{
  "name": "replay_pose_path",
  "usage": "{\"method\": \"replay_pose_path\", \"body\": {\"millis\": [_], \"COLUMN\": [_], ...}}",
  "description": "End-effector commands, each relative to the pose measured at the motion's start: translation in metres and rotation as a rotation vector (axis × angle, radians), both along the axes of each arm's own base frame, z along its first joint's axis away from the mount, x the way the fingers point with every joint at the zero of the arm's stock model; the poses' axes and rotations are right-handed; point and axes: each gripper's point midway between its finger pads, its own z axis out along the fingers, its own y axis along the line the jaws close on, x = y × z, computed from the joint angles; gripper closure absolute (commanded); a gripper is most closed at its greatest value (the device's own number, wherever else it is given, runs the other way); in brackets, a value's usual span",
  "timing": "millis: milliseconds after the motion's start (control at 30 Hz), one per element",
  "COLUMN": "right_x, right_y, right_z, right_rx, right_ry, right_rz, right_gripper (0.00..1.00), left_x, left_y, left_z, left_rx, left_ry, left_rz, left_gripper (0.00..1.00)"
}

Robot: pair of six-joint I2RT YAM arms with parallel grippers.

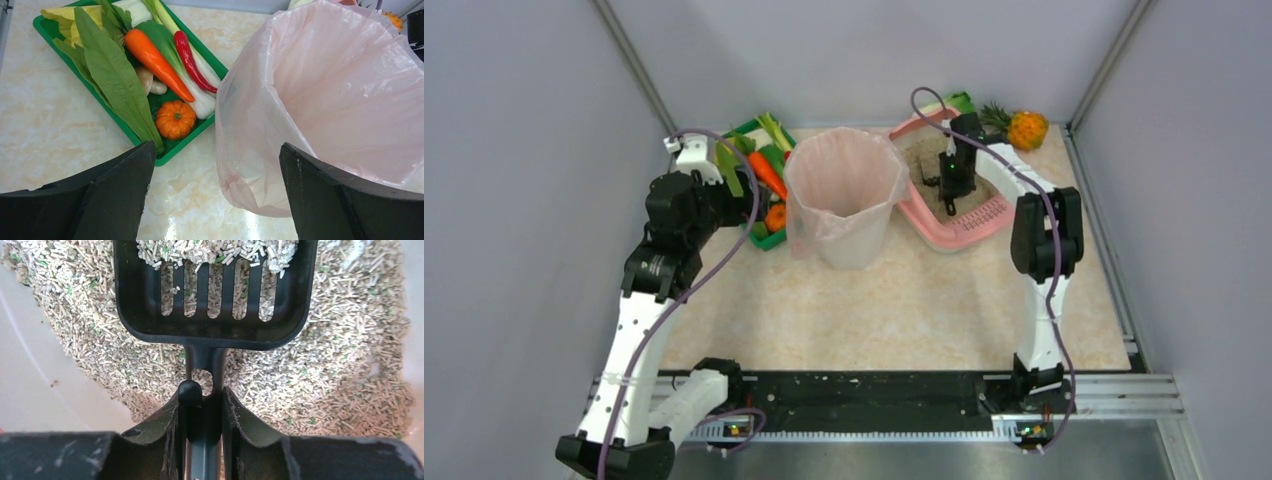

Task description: Clean the litter box

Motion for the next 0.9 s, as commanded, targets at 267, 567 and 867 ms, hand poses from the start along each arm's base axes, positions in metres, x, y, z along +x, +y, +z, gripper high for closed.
{"method": "replay_pose_path", "body": {"millis": [267,567,867], "right_x": [0.008,-0.002,-0.015], "right_y": [-0.018,-0.024,-0.033], "right_z": [0.073,0.097,0.107], "right_rx": [0.048,0.050,-0.084], "right_ry": [-0.362,-0.428,-0.480], "right_rz": [0.062,0.082,0.118], "right_gripper": [1.00,1.00,1.00], "left_x": [-0.012,-0.011,-0.008], "left_y": [0.000,-0.007,-0.011], "left_z": [0.021,0.022,0.021], "left_rx": [-0.025,-0.050,-0.060], "left_ry": [-0.075,-0.077,-0.082], "left_rz": [-0.007,-0.033,-0.052], "left_gripper": [0.02,0.02,0.02]}}
